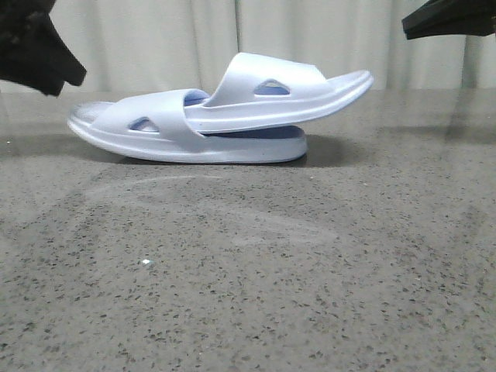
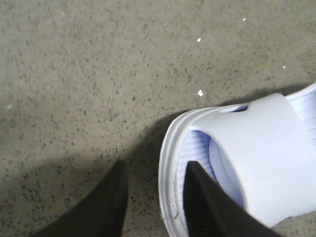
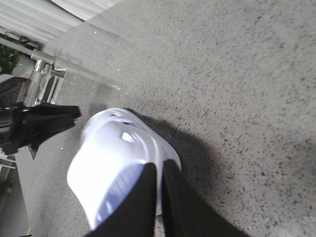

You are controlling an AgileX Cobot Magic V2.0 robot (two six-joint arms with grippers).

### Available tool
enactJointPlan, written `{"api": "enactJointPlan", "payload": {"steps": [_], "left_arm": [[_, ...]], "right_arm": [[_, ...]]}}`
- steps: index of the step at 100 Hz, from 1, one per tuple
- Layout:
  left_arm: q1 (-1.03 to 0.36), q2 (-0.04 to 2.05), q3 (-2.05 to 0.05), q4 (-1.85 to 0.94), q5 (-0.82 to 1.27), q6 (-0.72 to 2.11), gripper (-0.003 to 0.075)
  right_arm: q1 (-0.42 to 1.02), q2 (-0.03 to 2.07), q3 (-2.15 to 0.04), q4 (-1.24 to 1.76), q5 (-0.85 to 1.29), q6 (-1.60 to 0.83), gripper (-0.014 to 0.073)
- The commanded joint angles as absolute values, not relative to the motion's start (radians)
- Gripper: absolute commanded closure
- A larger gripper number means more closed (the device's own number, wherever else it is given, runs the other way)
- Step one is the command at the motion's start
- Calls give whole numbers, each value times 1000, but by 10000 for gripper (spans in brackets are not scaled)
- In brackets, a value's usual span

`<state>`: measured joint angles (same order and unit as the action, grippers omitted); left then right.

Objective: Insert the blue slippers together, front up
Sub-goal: 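Open both grippers and raise them away from the slippers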

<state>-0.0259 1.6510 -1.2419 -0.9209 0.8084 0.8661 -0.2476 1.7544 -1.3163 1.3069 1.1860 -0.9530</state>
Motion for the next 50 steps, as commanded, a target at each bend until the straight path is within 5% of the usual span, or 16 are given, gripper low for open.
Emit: {"api": "enactJointPlan", "payload": {"steps": [1,50], "left_arm": [[-21,1548,-1289,-952,781,874,708],[-21,1166,-1136,-953,447,1006,705]], "right_arm": [[-265,1671,-1349,1344,1294,-958,687],[-219,1275,-1071,1204,777,-1027,678]]}}
